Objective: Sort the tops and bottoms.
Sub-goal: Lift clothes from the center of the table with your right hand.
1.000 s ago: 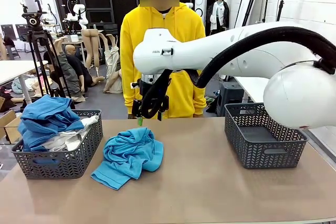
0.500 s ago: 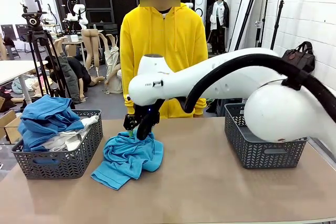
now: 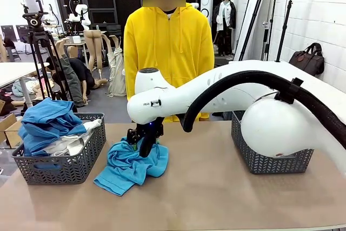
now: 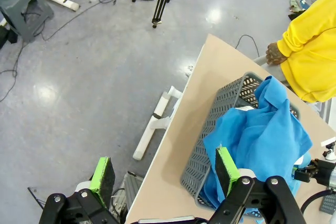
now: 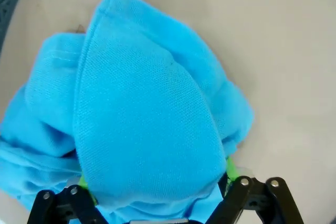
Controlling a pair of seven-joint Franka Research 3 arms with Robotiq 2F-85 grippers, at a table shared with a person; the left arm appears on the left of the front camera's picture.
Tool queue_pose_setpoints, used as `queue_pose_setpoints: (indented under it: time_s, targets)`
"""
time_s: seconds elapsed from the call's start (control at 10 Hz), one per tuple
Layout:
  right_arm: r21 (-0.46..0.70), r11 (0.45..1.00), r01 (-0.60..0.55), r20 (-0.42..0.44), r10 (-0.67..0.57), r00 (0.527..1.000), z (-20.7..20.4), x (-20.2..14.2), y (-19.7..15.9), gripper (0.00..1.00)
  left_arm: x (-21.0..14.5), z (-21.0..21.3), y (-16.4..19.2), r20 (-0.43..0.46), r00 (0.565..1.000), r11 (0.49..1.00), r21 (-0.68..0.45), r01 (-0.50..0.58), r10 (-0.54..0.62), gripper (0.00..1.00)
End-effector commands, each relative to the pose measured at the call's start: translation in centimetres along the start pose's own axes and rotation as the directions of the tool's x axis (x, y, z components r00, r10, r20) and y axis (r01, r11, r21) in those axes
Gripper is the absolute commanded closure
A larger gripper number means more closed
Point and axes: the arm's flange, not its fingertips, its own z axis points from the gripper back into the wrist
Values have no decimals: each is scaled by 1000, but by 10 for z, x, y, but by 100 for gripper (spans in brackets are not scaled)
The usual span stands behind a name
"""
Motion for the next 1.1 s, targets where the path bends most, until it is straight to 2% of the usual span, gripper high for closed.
queue_pose_setpoints:
  time_s: [0.0, 0.1, 0.6, 1.0]
  targets:
    - [23, 1000, 13, -18, -12, 1000, -3, 14, 3, 0, 1, 1, 1, 4, 1000, 1000, 3, -9, 9, 0]
    - [28, 1000, 10, -16, -10, 1000, -3, 13, 4, 7, 1, 1, 1, 4, 1000, 1000, 3, -9, 9, 0]
    - [-8, 1000, -10, -7, 10, 1000, 11, 14, 18, 100, 1, 1, 1, 4, 1000, 1000, 3, -9, 9, 0]
    - [-14, 1000, -21, -6, 21, 1000, 26, 15, 28, 100, 1, 1, 1, 4, 1000, 1000, 3, -9, 9, 0]
